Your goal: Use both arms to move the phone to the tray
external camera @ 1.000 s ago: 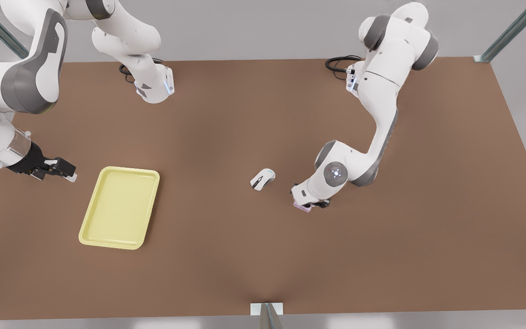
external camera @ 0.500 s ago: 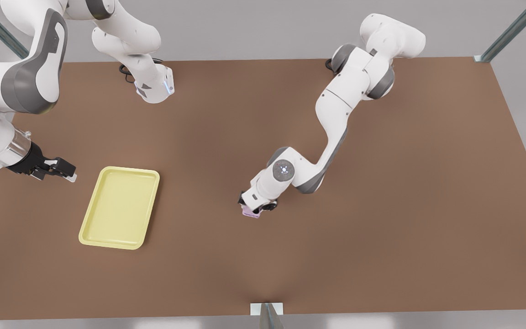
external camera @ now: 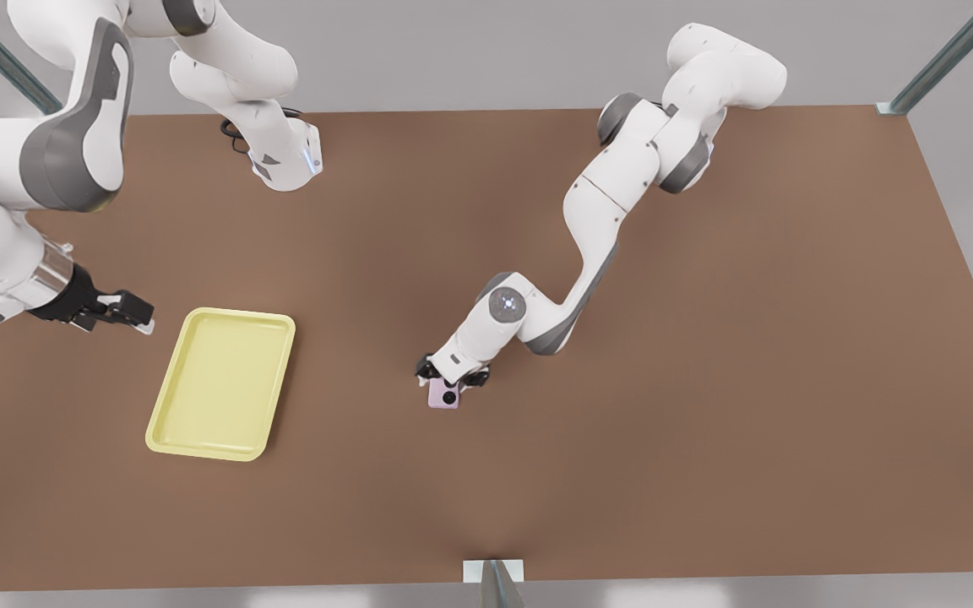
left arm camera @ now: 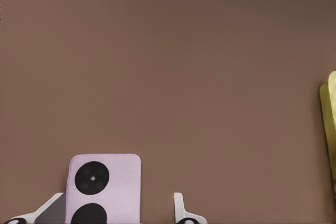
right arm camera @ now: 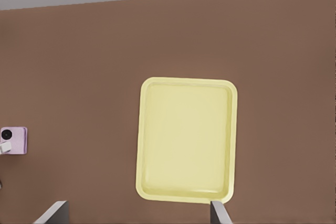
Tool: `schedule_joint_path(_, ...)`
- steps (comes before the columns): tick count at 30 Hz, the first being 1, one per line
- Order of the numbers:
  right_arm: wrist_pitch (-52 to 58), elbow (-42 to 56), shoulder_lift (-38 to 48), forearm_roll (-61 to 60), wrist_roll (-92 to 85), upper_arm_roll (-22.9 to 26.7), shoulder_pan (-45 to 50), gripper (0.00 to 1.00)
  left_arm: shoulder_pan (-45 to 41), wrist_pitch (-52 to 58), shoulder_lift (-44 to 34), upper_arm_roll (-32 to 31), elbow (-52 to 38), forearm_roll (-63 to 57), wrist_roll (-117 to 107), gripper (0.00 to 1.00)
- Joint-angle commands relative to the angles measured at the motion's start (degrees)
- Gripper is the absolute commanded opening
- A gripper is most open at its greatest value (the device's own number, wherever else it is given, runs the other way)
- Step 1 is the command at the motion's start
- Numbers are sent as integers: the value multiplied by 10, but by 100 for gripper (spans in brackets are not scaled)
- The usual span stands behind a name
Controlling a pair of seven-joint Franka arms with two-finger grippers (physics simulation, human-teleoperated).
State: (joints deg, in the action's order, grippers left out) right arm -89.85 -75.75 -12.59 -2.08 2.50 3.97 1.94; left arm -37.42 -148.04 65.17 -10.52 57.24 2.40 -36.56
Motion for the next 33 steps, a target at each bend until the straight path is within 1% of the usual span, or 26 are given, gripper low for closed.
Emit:
schedule_joint_path(1, -3, -2, -1, 3, -11, 1, -2, 100, 8, 46, -21, 2, -4, 0, -80, 100)
schedule_joint_path(2, -2, -9, 3, 1, -18, 1, -2, 100, 18, 129, -50, 6, -2, 0, -76, 100)
schedule_joint_path(4, -5, -13, -2, 9, -19, 2, 3, 100, 66, 286, -112, 8, 3, -2, -68, 100)
schedule_joint_path(5, -10, -15, -4, 8, -17, -1, 7, 100, 87, 372, -136, 30, 4, 1, -14, 100)
schedule_joint_path(6, -18, -27, -11, 3, -16, -23, 8, 100, 118, 450, -163, 45, 4, 3, 38, 100)
schedule_joint_path(7, -60, -56, -8, 0, -13, -54, 11, 100, 167, 516, -188, 45, 4, 3, 102, 100)
schedule_joint_path(8, -74, -62, -19, -20, -8, -57, 47, 100, 218, 570, -210, 45, 4, 2, 167, 100)
schedule_joint_path(9, -81, -57, -33, -20, 12, -57, 72, 100, 252, 603, -228, 45, 4, -2, 221, 100)
schedule_joint_path(10, -80, -42, -63, -20, 47, -59, 94, 100, 276, 632, -253, 59, 4, -5, 254, 100)
schedule_joint_path(11, -79, -8, -99, -20, 58, -58, 130, 100, 276, 655, -279, 96, 4, -4, 291, 100)
schedule_joint_path(12, -88, 2, -127, -19, 73, -57, 156, 100, 276, 691, -304, 113, 3, -3, 355, 100)
schedule_joint_path(14, -151, 11, -169, -21, 166, -59, 213, 100, 276, 711, -326, 117, 2, 30, 374, 100)
schedule_joint_path(15, -189, 45, -219, -20, 219, -57, 245, 100, 276, 704, -326, 114, 1, 29, 373, 100)
schedule_joint_path(16, -187, 98, -261, -18, 278, -54, 274, 100, 274, 703, -327, 112, 1, 29, 369, 100)
schedule_joint_path(17, -189, 104, -274, -15, 305, -55, 277, 100, 275, 695, -326, 110, 2, 30, 372, 100)
schedule_joint_path(18, -180, 137, -301, -13, 318, -54, 287, 100, 275, 684, -322, 110, 2, 30, 372, 100)
schedule_joint_path(19, -183, 146, -319, -13, 349, -55, 299, 100, 275, 683, -322, 110, 2, 30, 372, 100)
schedule_joint_path(21, -185, 200, -372, 5, 430, -54, 308, 100, 275, 683, -321, 110, 2, 30, 372, 100)
schedule_joint_path(22, -189, 201, -376, 16, 478, -56, 309, 100, 275, 683, -320, 110, 2, 30, 372, 100)
schedule_joint_path(28, -189, 198, -410, 29, 610, -53, 308, 100, 275, 678, -320, 110, 2, 30, 373, 100)
schedule_joint_path(29, -190, 196, -414, 27, 657, -55, 308, 100, 275, 678, -320, 110, 2, 30, 373, 100)
schedule_joint_path(33, -214, 197, -451, 28, 686, -57, 308, 100, 275, 674, -319, 110, 2, 30, 373, 100)
